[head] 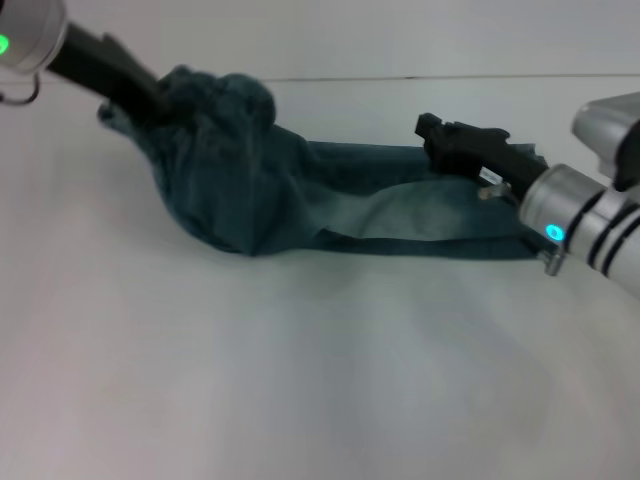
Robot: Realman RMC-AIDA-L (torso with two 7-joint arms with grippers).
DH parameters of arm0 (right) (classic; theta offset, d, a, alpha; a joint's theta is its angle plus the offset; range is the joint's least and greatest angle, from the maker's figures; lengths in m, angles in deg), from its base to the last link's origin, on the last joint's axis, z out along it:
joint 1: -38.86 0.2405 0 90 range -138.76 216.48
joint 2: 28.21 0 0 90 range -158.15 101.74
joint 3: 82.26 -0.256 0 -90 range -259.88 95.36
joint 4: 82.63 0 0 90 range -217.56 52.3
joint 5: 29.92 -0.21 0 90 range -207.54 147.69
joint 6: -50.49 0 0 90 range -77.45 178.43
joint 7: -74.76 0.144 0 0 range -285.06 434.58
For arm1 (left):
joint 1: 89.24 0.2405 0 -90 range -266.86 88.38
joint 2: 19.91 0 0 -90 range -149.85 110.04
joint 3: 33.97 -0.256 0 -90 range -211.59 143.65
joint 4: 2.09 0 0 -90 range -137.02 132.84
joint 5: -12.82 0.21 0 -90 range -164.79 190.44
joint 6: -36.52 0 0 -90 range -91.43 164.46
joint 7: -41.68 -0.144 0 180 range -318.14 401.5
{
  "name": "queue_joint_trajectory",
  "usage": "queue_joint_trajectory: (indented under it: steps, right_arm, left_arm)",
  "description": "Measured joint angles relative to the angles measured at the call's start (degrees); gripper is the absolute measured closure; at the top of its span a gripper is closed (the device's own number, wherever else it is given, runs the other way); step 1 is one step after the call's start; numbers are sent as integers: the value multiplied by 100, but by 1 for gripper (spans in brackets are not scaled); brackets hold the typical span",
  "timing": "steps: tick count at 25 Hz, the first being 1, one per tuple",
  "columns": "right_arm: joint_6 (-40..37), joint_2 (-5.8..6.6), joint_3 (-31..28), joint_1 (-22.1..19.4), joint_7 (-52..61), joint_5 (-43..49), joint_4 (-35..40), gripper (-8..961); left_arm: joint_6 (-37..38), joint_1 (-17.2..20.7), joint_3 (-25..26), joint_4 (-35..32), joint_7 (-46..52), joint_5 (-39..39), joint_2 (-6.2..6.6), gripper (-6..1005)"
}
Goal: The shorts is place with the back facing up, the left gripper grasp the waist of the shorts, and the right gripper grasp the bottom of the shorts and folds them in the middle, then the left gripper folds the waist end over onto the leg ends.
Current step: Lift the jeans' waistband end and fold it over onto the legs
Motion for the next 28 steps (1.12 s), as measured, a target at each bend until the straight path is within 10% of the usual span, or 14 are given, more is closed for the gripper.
queue_joint_trajectory:
  steps: [1, 15, 28]
  right_arm:
    - [65, -7, -5, 76, -202, -167, -117, 950]
    - [964, -64, -1112, 1244, -2730, -250, -1759, 947]
    - [1844, -63, -4318, 1418, -2926, 3817, -2778, 946]
  left_arm:
    - [37, -89, 0, -38, 41, -11, -13, 940]
    - [368, -1079, -74, -323, 706, -22, -6, 941]
    - [755, -1469, -106, -1125, 1389, -31, -115, 939]
